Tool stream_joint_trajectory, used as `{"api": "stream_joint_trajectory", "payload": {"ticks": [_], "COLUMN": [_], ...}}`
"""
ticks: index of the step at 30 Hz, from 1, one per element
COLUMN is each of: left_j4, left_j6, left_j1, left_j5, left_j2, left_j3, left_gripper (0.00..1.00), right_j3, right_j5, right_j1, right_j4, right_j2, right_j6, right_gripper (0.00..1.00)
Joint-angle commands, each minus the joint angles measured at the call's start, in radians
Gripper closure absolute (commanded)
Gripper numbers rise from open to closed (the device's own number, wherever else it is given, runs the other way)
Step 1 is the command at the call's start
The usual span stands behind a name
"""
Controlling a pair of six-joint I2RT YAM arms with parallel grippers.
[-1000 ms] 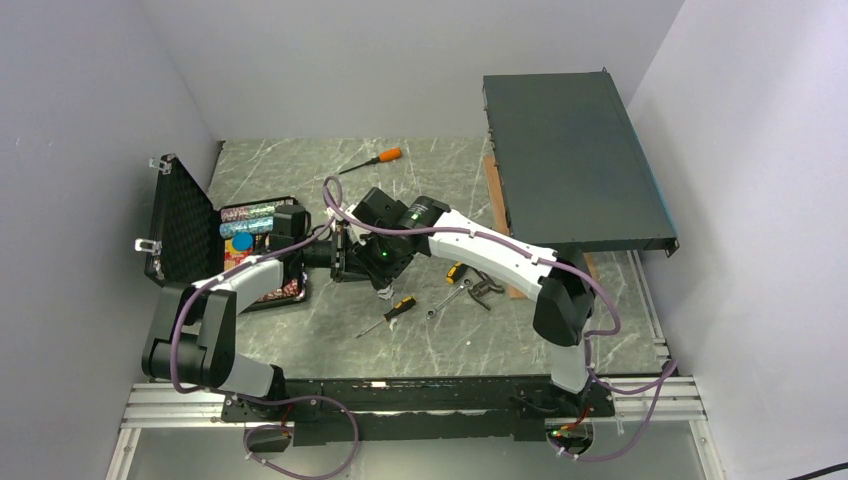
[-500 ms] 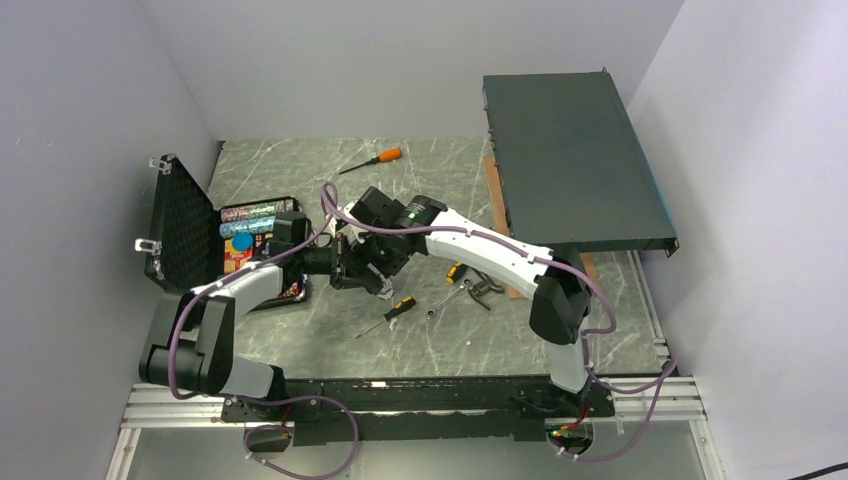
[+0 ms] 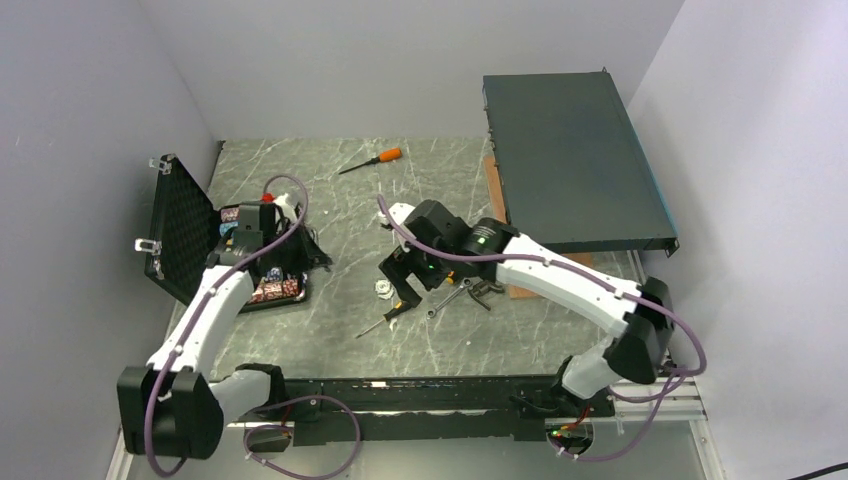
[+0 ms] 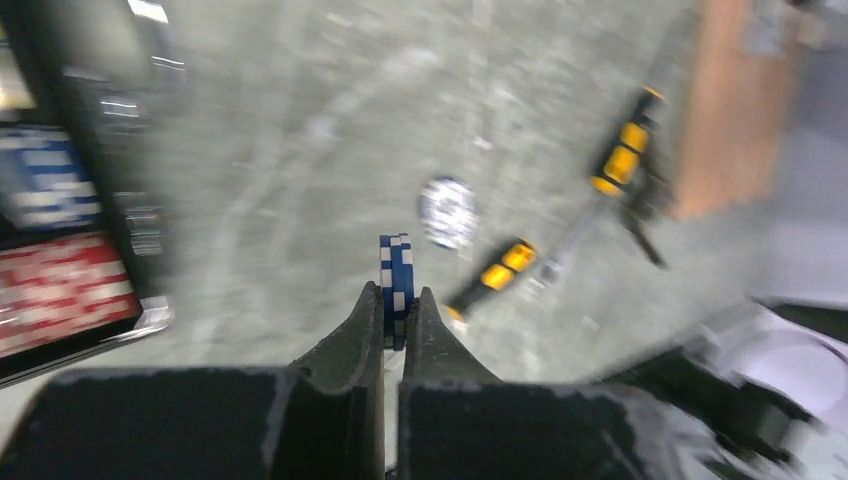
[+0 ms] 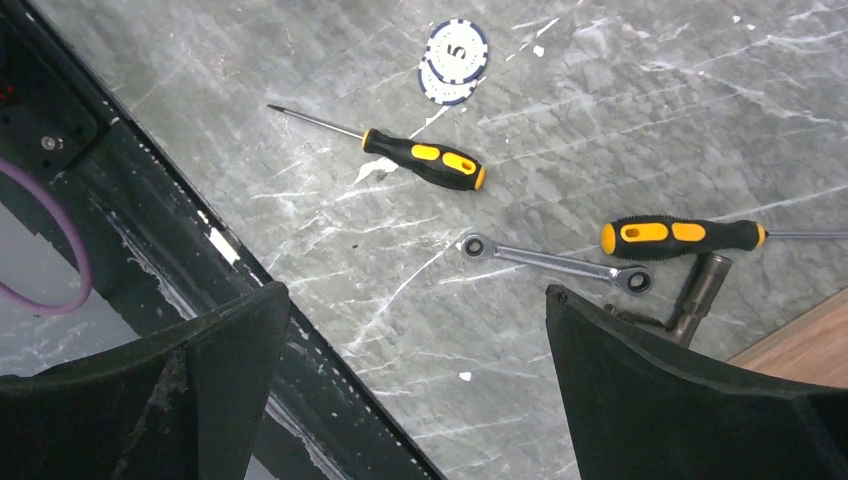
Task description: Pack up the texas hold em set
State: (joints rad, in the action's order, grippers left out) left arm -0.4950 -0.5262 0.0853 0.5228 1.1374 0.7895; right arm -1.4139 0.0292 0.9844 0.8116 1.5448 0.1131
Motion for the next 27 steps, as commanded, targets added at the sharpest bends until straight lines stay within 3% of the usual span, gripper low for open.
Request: {"api": "stream_joint_trajectory", "payload": {"ticks": [1, 4, 13, 27], "left_j4": [-0.219, -0.220, -0.236, -0.190], "left_j6": [0.170, 0.216, 0.272, 0.280], "left_j1": [-0.011, -0.032, -0.049, -0.068], "left_j5": [-0.585, -0.725, -0.762, -0.663], "left_j2": [-0.073, -0.062, 0.131, 0.268], "left_j3": [0.079, 0.095, 0.231, 0.218], "left_gripper": [1.00, 1.00, 1.00, 1.00], "right_j3": [0.081, 0.124, 0.180, 0.211], "right_j5": [-0.017, -0.010, 0.022, 0.018], "right_j1": [-0.013, -0.021, -0.021, -0.021], "right_j4": [-0.123, -0.153, -0.179, -0.182], "right_j2": [-0.110, -0.136, -0.228, -0.298], "right_j6": [0.021, 0.018, 0.009, 0.015], "right_gripper": [0.00, 0.00, 0.00, 0.00]}}
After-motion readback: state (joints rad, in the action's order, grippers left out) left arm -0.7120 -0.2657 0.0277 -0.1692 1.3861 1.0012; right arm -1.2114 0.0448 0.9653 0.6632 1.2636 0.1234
